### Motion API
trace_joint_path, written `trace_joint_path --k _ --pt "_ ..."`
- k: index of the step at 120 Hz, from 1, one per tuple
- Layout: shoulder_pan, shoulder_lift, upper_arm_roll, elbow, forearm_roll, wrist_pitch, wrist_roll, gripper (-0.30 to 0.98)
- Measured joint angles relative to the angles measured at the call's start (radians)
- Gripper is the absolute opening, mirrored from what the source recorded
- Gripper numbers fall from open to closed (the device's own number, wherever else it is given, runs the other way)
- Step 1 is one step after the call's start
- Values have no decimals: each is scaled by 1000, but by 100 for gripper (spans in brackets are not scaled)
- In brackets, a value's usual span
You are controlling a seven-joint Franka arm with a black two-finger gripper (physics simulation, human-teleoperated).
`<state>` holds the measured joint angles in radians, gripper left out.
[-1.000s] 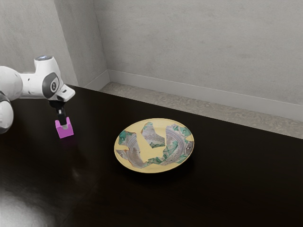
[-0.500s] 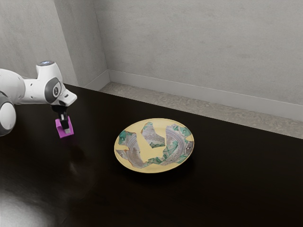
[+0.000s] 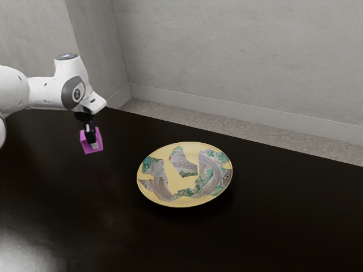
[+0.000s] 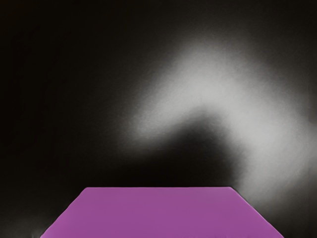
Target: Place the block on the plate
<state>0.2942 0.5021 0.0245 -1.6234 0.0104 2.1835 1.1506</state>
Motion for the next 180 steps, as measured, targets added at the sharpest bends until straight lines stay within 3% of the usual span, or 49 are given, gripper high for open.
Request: trace_joint_path --k 23,47,84,110,132,150,180 --pt "-100 -133 0 -93 -27 -44 -19 39" --pt "-202 -181 0 -114 -35 -90 -48 39" --pt "-368 -152 0 -67 -69 -115 -92 40" --pt "-469 -46 0 6 -105 -118 -115 39" --pt "-492 33 1 43 -117 -112 -129 40" --pt "-500 48 0 43 -120 -112 -141 53" --pt "-490 -42 6 21 -113 -118 -163 64"
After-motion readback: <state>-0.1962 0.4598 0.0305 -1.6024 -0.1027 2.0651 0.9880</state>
